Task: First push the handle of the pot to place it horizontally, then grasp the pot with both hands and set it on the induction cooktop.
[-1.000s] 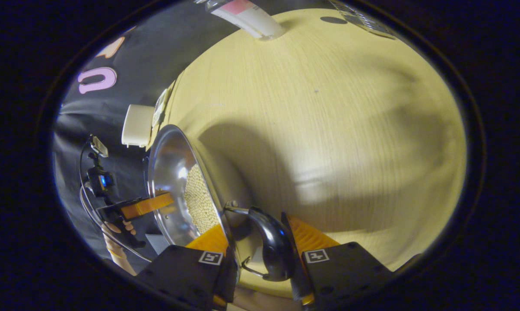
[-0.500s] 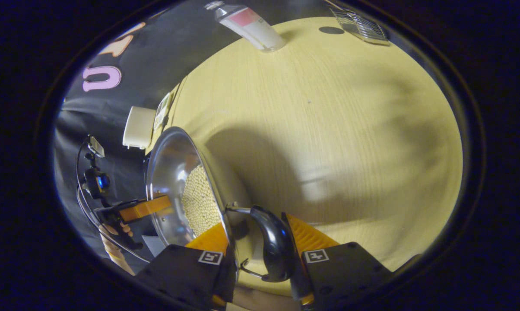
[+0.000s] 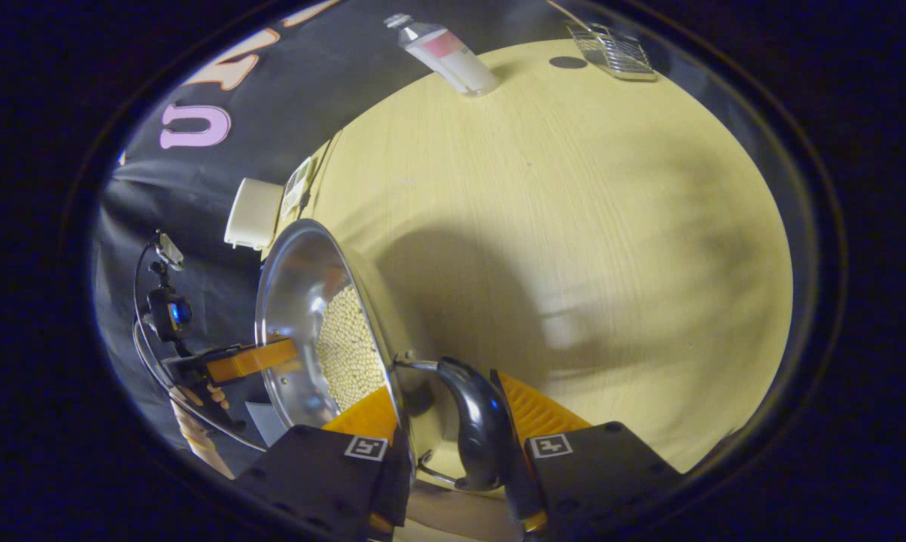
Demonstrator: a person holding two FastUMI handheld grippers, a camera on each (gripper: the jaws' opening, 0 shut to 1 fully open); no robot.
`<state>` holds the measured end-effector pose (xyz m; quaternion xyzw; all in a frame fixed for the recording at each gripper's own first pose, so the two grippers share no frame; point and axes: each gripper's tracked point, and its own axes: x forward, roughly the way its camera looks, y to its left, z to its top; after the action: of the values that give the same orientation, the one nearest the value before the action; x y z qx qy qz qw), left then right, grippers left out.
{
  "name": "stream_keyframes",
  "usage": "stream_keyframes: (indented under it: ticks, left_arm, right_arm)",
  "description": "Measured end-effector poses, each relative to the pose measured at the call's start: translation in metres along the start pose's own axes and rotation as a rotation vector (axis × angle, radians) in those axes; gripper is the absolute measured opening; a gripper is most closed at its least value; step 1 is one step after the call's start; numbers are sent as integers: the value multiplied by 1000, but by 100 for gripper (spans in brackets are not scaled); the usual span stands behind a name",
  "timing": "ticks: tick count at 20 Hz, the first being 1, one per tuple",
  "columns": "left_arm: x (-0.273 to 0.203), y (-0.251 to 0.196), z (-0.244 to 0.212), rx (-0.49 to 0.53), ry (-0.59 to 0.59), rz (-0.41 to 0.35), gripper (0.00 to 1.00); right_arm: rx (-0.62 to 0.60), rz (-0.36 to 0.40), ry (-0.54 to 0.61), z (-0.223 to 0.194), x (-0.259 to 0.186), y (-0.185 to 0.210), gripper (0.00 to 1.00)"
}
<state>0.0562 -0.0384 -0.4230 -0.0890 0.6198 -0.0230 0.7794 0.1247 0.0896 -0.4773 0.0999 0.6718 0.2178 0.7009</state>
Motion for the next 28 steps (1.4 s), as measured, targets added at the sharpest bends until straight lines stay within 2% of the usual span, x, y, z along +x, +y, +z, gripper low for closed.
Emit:
stream_keyframes:
  ticks: [1,2,3,7,8,13,18,19,20,21,23,24,25,26,28]
  left_arm:
    - [-4,0,-4,4,0,-1,66]
    - [-8,0,-8,6,1,-3,66]
    - [-12,0,-11,10,0,-5,66]
    - [-27,-4,-18,75,-19,-17,66]
    - [-30,-3,-19,91,-23,-22,66]
    - [-45,10,-31,163,-23,-65,66]
    - [-64,48,-39,236,-18,-96,66]
    - [-68,58,-39,247,-21,-99,66]
    - [-72,68,-38,257,-24,-102,66]
    - [-75,78,-37,265,-25,-103,66]
    - [-81,100,-35,276,-31,-105,66]
    - [-84,111,-34,277,-36,-107,66]
    - [-87,122,-32,277,-42,-108,66]
    - [-89,133,-31,276,-46,-109,66]
    - [-91,157,-27,268,-55,-108,66]
  right_arm:
    - [3,-1,-3,-6,-3,1,53]
    - [8,-2,-7,-11,-6,3,48]
    - [15,-3,-12,-17,-10,5,53]
    - [56,-10,-45,-37,-28,8,53]
    - [66,-13,-56,-42,-31,9,48]
    - [111,-42,-115,-73,-41,27,48]
    - [167,-68,-160,-109,-40,66,48]
    - [180,-68,-168,-116,-38,77,53]
    - [188,-69,-174,-121,-35,87,53]
    - [194,-69,-181,-126,-31,97,48]
    - [199,-70,-191,-132,-22,119,48]
    - [198,-70,-197,-133,-17,129,53]
    - [195,-72,-203,-135,-12,139,53]
    - [189,-73,-209,-133,-8,149,48]
    - [177,-75,-216,-132,3,169,48]
